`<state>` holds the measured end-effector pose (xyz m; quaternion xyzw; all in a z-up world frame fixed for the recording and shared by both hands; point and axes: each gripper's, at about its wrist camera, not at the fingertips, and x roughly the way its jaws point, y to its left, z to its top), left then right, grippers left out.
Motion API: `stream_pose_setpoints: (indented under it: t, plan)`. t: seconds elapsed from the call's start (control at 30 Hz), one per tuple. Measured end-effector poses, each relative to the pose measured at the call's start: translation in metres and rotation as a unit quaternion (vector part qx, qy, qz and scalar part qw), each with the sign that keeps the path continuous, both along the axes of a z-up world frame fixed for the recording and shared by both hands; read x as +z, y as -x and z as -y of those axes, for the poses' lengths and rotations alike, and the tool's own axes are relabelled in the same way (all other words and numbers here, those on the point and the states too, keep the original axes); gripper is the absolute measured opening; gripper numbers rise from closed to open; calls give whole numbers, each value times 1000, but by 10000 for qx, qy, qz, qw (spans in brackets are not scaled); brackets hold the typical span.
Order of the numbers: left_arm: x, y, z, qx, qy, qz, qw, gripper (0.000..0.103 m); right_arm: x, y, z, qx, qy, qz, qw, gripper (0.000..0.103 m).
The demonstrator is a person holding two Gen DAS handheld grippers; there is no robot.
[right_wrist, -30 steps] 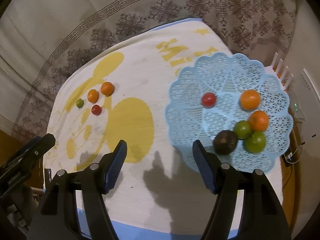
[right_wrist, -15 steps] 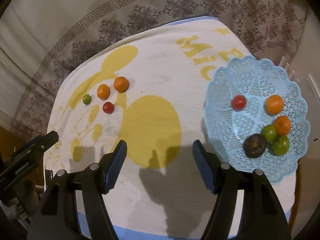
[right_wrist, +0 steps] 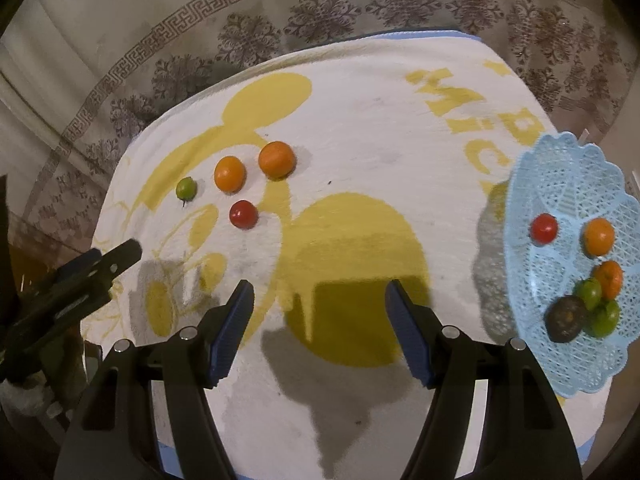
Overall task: Organize fruits
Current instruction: 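Withdraw both open tools from the basket back over the remaining fruit, then grasp a small green tomato with the left tool while the right tool grasps an orange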
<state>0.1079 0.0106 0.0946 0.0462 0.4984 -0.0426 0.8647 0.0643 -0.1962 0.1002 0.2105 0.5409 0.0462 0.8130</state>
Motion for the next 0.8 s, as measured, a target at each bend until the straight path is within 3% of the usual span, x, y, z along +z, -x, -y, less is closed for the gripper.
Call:
stream_pose_setpoints:
  t: [0.47, 0.8]
  plan:
    - [-39, -71, -15, -59, 71, -152, 9998, 84, -25, -32, -16, 33, 167, -228, 9996, 70]
    - [-60, -109, -14, -221, 70, -268, 9994, 66, -37, -49, -22, 70, 197, -302, 9993, 70]
